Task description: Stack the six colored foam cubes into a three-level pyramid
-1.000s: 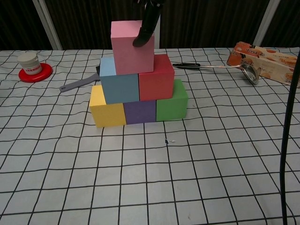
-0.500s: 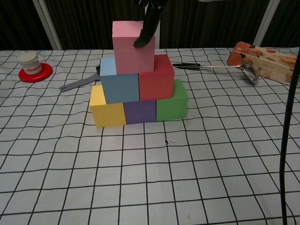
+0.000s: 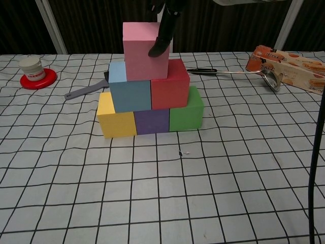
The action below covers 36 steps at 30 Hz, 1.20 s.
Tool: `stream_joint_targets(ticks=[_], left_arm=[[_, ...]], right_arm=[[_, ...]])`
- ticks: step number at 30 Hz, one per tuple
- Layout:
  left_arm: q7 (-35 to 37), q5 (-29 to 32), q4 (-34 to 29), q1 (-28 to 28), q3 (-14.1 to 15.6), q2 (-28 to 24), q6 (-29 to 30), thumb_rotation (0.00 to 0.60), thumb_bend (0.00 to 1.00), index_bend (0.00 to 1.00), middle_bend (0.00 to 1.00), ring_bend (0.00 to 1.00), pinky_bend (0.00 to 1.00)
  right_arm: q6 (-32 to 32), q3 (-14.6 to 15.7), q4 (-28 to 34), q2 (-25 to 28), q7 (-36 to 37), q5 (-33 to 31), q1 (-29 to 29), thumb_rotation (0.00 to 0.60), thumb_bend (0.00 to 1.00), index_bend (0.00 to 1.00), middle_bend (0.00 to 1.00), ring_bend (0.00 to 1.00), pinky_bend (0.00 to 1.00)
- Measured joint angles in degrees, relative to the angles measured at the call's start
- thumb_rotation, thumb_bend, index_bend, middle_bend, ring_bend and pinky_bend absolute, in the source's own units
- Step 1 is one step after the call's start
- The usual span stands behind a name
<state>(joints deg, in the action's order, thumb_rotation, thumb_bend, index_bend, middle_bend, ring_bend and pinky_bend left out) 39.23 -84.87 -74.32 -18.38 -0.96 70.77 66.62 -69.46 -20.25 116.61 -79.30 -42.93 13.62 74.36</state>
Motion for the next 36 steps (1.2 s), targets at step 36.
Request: stream_joint_targets(ticks=[36], left_arm=[[-1.71,0.95,-1.34,-1.93,-0.76,-0.35,-2.58,0.6,0.01,0.07,0.17,0.09,0.2]], right_arm=[[4.1,10.96,-12.6,3.45,11.95,13.69,-15.52,0.6,0.12,0.0,0.1,0.0,0.0]])
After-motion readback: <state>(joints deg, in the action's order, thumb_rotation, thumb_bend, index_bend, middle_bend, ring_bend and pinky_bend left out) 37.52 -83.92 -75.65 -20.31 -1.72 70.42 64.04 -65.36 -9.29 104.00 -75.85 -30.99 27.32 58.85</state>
